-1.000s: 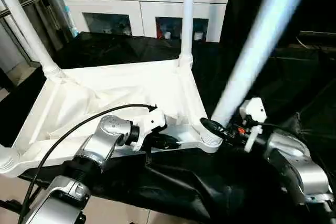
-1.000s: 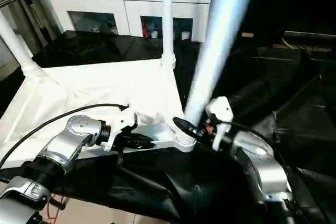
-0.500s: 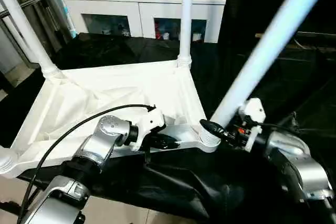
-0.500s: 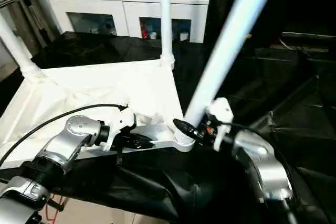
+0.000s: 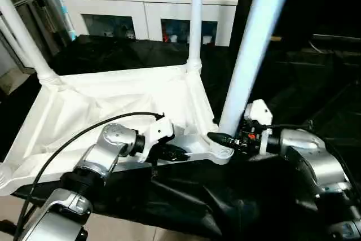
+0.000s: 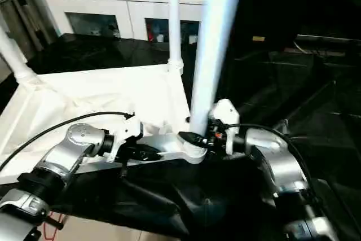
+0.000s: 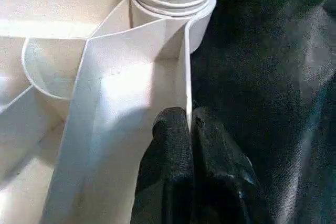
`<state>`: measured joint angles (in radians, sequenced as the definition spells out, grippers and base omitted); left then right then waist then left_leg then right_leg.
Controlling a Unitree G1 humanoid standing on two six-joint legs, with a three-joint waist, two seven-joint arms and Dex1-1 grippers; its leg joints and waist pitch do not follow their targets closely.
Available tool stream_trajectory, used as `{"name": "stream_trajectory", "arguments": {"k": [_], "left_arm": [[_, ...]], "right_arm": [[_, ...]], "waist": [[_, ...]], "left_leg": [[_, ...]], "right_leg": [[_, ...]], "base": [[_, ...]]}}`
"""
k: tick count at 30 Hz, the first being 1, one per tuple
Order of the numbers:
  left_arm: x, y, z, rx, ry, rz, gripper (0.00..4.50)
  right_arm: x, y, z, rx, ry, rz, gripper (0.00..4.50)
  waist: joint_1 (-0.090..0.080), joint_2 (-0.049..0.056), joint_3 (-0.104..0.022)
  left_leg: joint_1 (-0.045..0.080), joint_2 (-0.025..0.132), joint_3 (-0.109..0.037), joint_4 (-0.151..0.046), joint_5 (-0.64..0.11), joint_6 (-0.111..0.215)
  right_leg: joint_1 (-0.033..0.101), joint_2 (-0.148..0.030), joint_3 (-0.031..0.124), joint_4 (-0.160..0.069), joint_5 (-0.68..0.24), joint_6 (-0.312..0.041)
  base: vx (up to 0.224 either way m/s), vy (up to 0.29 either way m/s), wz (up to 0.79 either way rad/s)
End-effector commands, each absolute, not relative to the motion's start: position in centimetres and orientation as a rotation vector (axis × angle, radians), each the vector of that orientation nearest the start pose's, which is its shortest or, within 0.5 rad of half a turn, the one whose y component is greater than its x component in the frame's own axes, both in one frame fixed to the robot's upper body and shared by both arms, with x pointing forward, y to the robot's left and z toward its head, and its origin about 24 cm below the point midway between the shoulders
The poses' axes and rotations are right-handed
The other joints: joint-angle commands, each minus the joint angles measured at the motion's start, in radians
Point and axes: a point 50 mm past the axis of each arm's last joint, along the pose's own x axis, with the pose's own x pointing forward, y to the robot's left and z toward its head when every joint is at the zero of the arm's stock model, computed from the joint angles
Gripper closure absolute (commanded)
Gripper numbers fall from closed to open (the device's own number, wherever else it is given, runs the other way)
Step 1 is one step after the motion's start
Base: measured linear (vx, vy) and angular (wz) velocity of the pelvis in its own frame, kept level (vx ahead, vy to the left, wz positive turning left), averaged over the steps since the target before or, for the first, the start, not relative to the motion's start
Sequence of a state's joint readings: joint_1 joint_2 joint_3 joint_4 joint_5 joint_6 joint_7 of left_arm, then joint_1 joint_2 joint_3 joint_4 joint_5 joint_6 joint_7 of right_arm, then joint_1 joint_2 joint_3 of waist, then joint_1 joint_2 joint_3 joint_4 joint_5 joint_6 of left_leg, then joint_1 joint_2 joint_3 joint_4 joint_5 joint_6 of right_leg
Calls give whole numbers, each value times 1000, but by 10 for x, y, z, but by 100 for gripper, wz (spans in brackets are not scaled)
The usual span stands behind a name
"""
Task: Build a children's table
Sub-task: Insert table leg to table base, then rotate leg to tighten
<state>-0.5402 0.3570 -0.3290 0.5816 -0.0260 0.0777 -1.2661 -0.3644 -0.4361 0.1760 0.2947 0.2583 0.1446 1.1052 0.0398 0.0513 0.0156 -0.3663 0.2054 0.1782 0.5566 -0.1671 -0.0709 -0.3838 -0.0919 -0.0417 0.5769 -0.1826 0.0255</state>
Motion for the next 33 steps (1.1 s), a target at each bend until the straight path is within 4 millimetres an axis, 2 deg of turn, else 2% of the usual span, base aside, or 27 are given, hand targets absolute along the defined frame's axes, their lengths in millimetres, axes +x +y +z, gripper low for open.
{"name": "stream_trajectory", "arguments": {"k": [1, 5, 13, 15, 16, 17, 19, 20, 21, 22, 24, 26, 27, 28, 29, 30, 31, 33], "left_arm": [[301, 119, 54, 386, 387, -1537, 450], [300, 120, 58, 381, 380, -1570, 450], [299, 119, 59, 366, 377, -1592, 450], [305, 118, 60, 357, 368, -1530, 450], [307, 117, 61, 353, 363, -1502, 450], [308, 117, 61, 351, 359, -1486, 450], [320, 113, 63, 323, 357, -1354, 450], [320, 113, 63, 323, 357, -1354, 450], [326, 109, 64, 296, 362, -1263, 450], [328, 107, 64, 290, 363, -1243, 450], [330, 104, 65, 278, 367, -1209, 450], [330, 104, 65, 278, 367, -1209, 450], [333, 97, 65, 264, 369, -1150, 450], [339, 88, 65, 243, 369, -1051, 450], [344, 77, 63, 227, 367, -939, 450], [345, 74, 62, 223, 366, -910, 450], [345, 72, 60, 223, 377, -892, 450], [343, 68, 59, 215, 384, -894, 450]], "right_arm": [[260, -152, 5, -145, 561, 1306, 262], [259, -150, 8, -150, 551, 1335, 262], [255, -150, 9, -159, 541, 1358, 262], [266, -147, 9, -156, 495, 1256, 262], [271, -146, 9, -153, 478, 1206, 262], [274, -145, 9, -151, 468, 1175, 262], [287, -144, 3, -138, 461, 1007, 262], [287, -144, 3, -138, 461, 1007, 262], [295, -140, -2, -105, 466, 906, 262], [296, -139, -3, -95, 469, 883, 262], [299, -136, -5, -72, 475, 846, 262], [299, -136, -5, -72, 475, 846, 262], [303, -130, -7, -40, 480, 795, 262], [308, -120, -9, -6, 479, 735, 262], [312, -108, -10, 42, 473, 688, 262], [313, -104, -10, 56, 473, 679, 262], [314, -100, -11, 67, 475, 667, 262], [314, -98, -12, 77, 490, 656, 262]], "waist": [[5, -5, -35], [6, -2, -34], [8, -2, -36], [7, -3, -36], [4, -2, -33], [2, -3, -31], [-9, -5, -24], [-11, -4, -22], [-12, -7, -24], [-15, -6, -19], [-18, -6, -19], [-17, -8, -16], [-17, -23, -17], [-18, -16, -17], [-23, -12, -12], [-26, -13, -10], [-20, -7, -12], [-25, -8, -12]], "left_leg": [[7, 20, -3, -71, -369, 14], [10, 22, -1, -72, -368, 13], [10, 21, 1, -69, -341, 17], [9, 21, 2, -69, -336, 16], [7, 19, 1, -71, -354, 10], [8, 18, 0, -73, -371, 5], [14, 14, -3, -75, -438, -20], [17, 13, -6, -75, -460, -26], [18, 13, -10, -75, -466, -32], [17, 13, -14, -78, -483, -40], [21, 11, -15, -77, -511, -35], [22, 11, -17, -77, -524, -32], [24, 10, -15, -75, -532, -23], [26, 10, -15, -74, -528, -29], [30, 9, -17, -72, -546, -37], [32, 6, -19, -70, -555, -39], [44, 1, -19, -64, -567, -32], [30, 3, -25, -74, -571, -26]], "right_leg": [[27, -34, 20, -69, -264, -229], [27, -34, 21, -68, -256, -240], [31, -34, 22, -62, -193, -255], [31, -36, 22, -62, -195, -258], [29, -36, 21, -64, -225, -254], [28, -36, 20, -66, -254, -248], [17, -39, 20, -78, -403, -214], [15, -40, 18, -84, -454, -199], [18, -41, 16, -85, -484, -182], [12, -42, 15, -92, -540, -156], [8, -41, 14, -100, -579, -133], [5, -39, 13, -106, -592, -125], [0, -38, 13, -110, -607, -114], [-2, -40, 14, -102, -602, -123], [-8, -39, 8, -109, -637, -120], [-9, -38, 3, -114, -661, -110], [-16, -36, -2, -128, -680, -89], [0, -35, -8, -125, -651, -85]], "base": [[0, 0, 0], [0, 0, 0], [0, 0, 0], [0, 0, 0], [0, 0, 0], [0, 0, 0], [0, 0, 0], [-60, 0, -5], [-60, 0, -5], [-69, 8, -9], [-56, 12, -8], [0, 0, 0], [0, 0, 0], [0, 0, 0], [0, 0, 0], [0, 0, 0], [-57, 8, 0], [0, 0, 0]]}}
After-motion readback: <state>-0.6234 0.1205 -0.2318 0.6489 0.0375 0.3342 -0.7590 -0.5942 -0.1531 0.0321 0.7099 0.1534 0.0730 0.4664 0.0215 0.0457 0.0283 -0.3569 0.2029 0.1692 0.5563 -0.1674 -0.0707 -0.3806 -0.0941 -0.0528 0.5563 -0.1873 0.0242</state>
